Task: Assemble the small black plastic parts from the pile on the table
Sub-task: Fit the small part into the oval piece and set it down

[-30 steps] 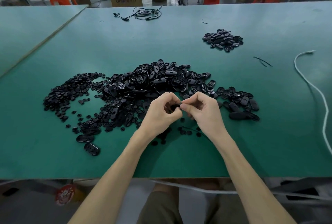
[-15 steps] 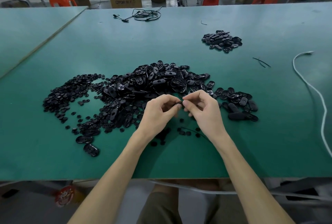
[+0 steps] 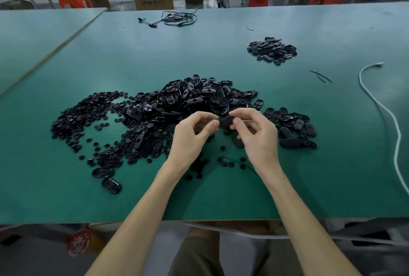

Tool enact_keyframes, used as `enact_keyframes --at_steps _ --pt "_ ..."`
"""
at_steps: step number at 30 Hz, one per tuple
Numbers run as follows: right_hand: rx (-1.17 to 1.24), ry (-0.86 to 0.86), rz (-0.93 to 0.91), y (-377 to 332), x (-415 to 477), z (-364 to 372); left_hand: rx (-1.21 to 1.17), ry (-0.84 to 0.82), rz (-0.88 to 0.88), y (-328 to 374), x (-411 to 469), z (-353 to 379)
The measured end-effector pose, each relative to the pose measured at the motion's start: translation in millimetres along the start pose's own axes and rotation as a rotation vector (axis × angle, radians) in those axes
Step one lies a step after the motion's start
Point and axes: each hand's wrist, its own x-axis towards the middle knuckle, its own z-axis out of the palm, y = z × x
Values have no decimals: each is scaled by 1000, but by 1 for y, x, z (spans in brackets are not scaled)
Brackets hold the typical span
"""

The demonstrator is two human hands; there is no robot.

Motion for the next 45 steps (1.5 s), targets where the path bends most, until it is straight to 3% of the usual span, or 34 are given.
enact_keyframes --at_steps 5,10,15,26,31,35,41,45 --pt "59 354 82 5 4 -5 143 100 18 -5 1 -3" --pt "72 497 136 5 8 -7 341 48 19 -6 1 -1" --pt "31 528 201 6 9 -7 603 -26 13 -8 0 3" --pt "-56 468 194 6 7 -7 706 -100 115 -8 -1 5" --pt "-113 341 57 2 3 -4 671 -101 119 -10 0 5" --pt "-215 54 -90 -1 -1 3 522 0 27 -10 2 5" --pt "-434 -419 -245 4 -6 14 100 214 -61 -2 2 -1" --pt "-514 -521 -219 8 -7 16 46 249 -64 -1 2 -1"
